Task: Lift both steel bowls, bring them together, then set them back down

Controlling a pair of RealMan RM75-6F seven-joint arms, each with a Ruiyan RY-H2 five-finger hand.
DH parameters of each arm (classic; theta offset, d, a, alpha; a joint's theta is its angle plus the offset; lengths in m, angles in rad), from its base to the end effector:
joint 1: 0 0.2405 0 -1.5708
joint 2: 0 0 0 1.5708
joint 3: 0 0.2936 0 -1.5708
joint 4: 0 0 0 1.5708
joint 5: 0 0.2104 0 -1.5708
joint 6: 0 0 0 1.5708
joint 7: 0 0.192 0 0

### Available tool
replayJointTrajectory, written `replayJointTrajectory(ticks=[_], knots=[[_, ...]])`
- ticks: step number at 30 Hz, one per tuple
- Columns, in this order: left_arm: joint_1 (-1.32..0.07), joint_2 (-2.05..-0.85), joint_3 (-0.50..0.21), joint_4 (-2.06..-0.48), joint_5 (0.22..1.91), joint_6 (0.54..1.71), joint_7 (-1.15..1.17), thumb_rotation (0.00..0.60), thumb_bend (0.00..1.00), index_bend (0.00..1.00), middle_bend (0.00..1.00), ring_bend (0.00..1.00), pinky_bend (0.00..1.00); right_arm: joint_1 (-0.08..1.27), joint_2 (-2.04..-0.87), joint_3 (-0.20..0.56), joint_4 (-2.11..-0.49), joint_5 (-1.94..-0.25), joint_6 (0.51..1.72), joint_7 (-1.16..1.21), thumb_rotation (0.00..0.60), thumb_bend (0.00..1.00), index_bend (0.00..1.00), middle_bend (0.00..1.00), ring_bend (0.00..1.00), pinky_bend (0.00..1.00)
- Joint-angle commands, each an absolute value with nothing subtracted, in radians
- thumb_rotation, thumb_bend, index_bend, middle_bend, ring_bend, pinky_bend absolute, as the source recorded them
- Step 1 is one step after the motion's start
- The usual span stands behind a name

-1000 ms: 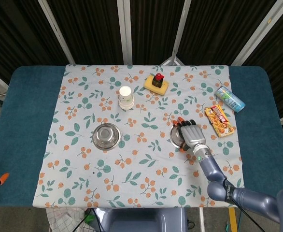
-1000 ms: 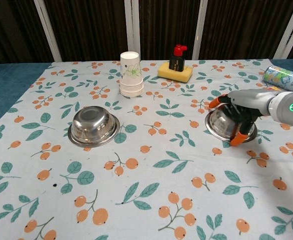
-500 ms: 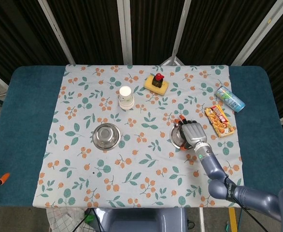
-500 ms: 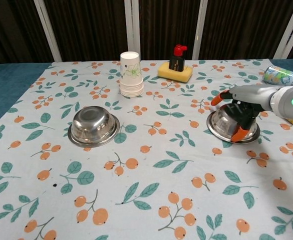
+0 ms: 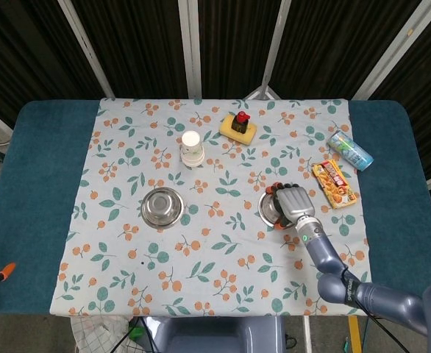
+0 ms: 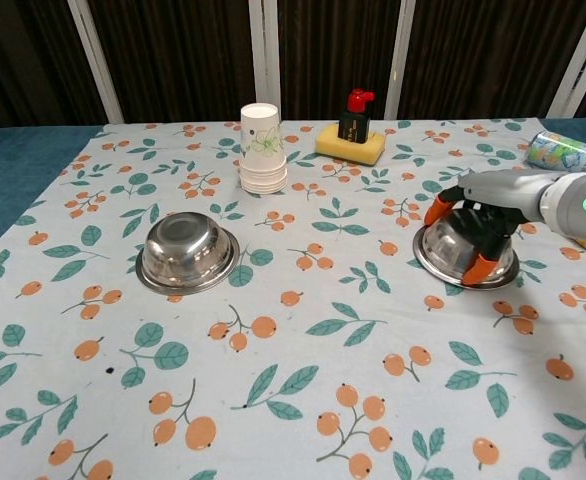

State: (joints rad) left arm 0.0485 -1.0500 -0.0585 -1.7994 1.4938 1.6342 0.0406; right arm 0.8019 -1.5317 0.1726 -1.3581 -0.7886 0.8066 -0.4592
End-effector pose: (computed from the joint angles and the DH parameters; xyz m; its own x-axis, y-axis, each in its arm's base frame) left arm -0.3296 0.1864 0.2110 0.3334 -0.1012 0.9373 0.9399 0.1141 -0.3219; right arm -0.2202 -0.4447 -0.0346 0.4841 -0.4030 0.7767 -0.8746 -0.1953 0.4438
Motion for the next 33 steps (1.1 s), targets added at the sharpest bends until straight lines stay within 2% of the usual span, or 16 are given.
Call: replayJointTrajectory(ticks=[1,4,11,19,21,23,28,33], knots=[[0.047,-1.052,-0.057,-1.794,1.505,1.637,0.043,0.600,0.07,0.13,0.00,0.00,0.02,0.796,-1.530,0.176,-1.370,-0.817,0.818,-0.432,0.600,0.02,0.33,0.25,0.26,0.23],[0.040,-1.049,-0.050,-1.786,1.541,1.638,0.033,0.600,0.08,0.15,0.00,0.00,0.02,0.791,-1.528,0.181,-1.381,-0.841,0.829,-0.408,0.600,0.03,0.35,0.29,0.28,0.23],[-0.015,-1.005,-0.053,-1.793,1.601,1.582,-0.009,0.600,0.09,0.16,0.00,0.00,0.03,0.779,-1.488,0.188,-1.448,-0.880,0.855,-0.380,0.600,0.03,0.36,0.30,0.28,0.23],[-0.201,-0.903,-0.150,-1.857,1.429,1.288,-0.028,0.600,0.09,0.16,0.00,0.00,0.03,0.760,-1.395,0.195,-1.550,-0.891,0.893,-0.381,0.600,0.03,0.36,0.30,0.28,0.23],[-0.286,-0.887,-0.190,-1.853,1.362,1.172,-0.009,0.600,0.09,0.16,0.00,0.00,0.03,0.736,-1.331,0.207,-1.600,-0.918,0.928,-0.356,0.600,0.03,0.36,0.30,0.28,0.23],[-0.328,-0.883,-0.208,-1.853,1.310,1.113,0.005,0.600,0.09,0.16,0.00,0.00,0.03,0.719,-1.299,0.202,-1.612,-0.966,0.964,-0.350,0.600,0.03,0.37,0.30,0.28,0.22],[-0.419,-0.897,-0.231,-1.842,1.211,0.981,0.019,0.600,0.04,0.16,0.00,0.00,0.03,0.686,-1.250,0.201,-1.608,-1.042,1.013,-0.301,0.600,0.03,0.38,0.30,0.28,0.20],[-0.504,-0.934,-0.233,-1.826,1.144,0.865,0.035,0.600,0.01,0.16,0.00,0.00,0.02,0.691,-1.211,0.197,-1.593,-1.041,0.942,-0.250,0.600,0.03,0.38,0.30,0.28,0.20]])
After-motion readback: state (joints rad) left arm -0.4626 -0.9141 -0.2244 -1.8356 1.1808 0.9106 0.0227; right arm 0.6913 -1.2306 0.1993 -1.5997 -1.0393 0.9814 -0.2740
